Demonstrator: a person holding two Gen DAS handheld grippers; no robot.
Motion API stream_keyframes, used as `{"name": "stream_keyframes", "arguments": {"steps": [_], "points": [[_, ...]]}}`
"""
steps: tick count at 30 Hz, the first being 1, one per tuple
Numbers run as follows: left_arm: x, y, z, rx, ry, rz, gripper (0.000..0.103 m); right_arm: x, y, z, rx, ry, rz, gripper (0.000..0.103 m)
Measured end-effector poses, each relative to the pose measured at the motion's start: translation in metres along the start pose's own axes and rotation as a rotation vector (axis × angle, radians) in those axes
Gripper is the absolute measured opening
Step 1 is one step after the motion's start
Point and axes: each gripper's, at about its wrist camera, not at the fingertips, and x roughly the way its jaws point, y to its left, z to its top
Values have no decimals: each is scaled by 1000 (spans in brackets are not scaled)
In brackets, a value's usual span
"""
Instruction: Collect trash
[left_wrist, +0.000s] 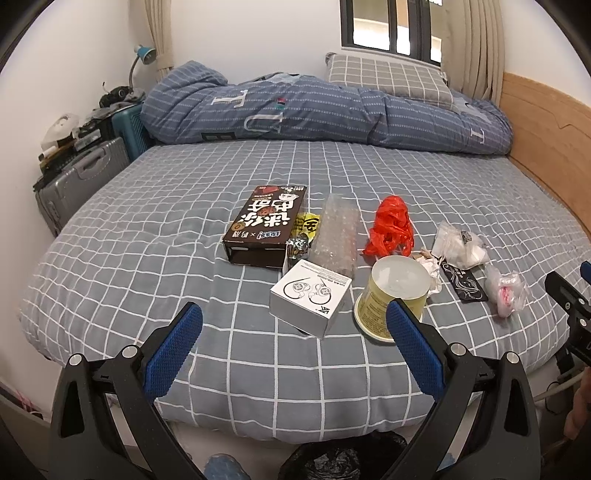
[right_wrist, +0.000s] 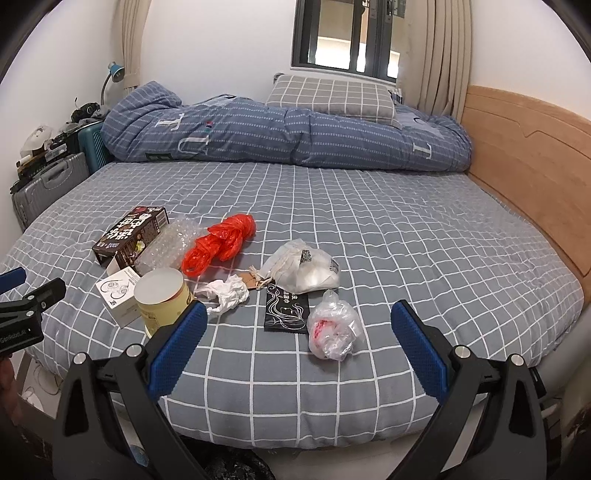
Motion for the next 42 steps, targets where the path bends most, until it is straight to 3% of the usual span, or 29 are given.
{"name": "stream_keyframes", "arguments": {"steps": [34, 42], "points": [[9, 3, -2, -22, 34, 1, 97, 0, -2, 1, 4, -3, -14, 96], [47, 3, -6, 9, 101, 25, 97, 23, -13, -5, 7, 39, -44, 96]]}}
